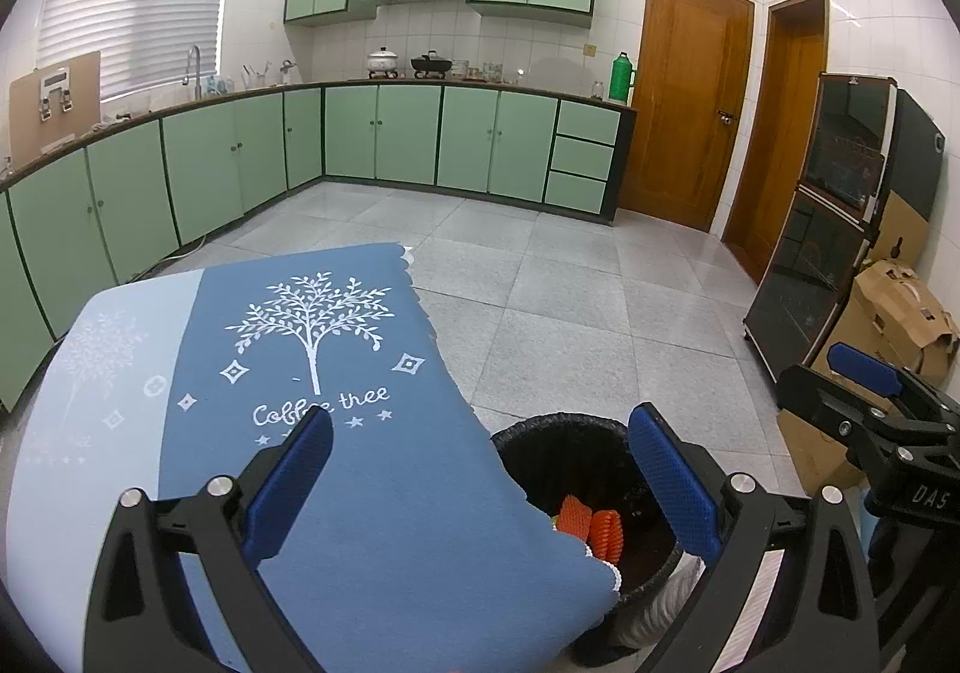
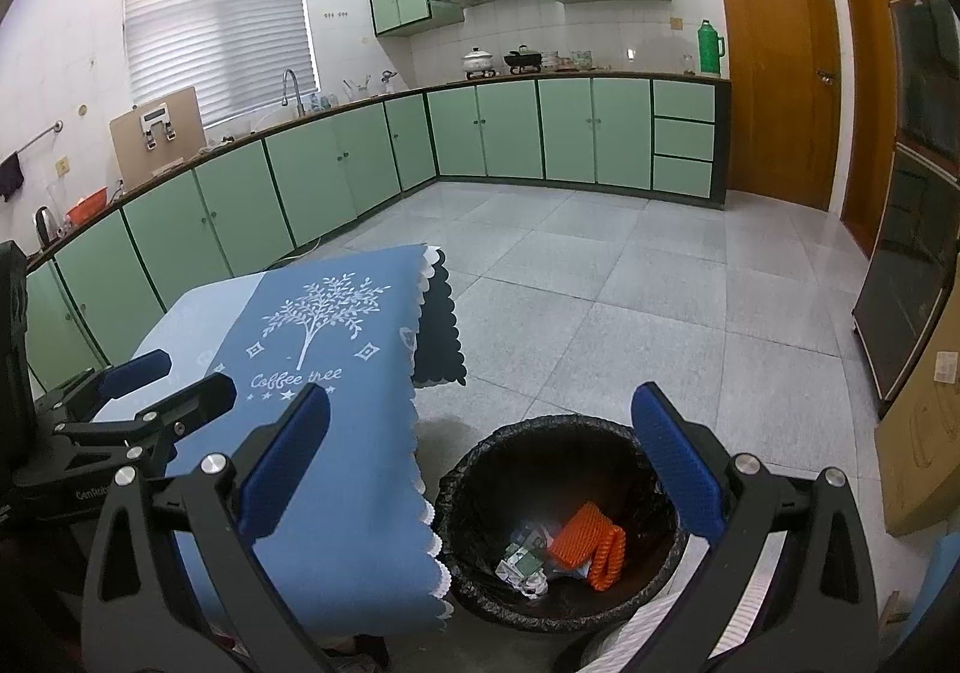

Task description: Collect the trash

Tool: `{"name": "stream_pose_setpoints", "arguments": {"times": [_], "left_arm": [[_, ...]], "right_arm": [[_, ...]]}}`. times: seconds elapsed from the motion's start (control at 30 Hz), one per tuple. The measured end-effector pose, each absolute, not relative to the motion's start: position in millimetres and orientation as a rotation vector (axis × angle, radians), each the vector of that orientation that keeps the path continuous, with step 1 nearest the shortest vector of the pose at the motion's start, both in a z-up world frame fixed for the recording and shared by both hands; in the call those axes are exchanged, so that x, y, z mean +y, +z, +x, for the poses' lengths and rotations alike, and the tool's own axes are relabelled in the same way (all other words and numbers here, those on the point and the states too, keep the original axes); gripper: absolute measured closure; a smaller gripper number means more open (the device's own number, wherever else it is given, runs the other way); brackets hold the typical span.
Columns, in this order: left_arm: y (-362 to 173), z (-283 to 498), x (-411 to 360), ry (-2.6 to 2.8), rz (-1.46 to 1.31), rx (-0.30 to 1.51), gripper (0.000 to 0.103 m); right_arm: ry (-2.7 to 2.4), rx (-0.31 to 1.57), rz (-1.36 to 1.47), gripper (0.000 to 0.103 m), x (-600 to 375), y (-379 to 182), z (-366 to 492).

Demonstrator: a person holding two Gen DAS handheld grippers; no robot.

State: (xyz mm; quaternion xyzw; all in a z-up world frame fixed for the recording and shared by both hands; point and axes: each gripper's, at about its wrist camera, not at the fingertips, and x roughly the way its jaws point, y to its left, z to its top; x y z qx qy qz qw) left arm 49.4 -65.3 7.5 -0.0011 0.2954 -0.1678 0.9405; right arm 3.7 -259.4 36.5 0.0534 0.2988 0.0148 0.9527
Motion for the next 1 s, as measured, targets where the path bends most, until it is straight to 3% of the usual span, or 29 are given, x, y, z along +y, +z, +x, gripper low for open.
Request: {"name": "stream_pose_setpoints", "arguments": {"times": [1.0], "left_arm": [[7.1,50.5,-61.1,-0.338,-0.003,0.604,0.006]], "right_arm": [[0.031,0.609,0.105,0.005,-257.5,35.7,4.6]]}}
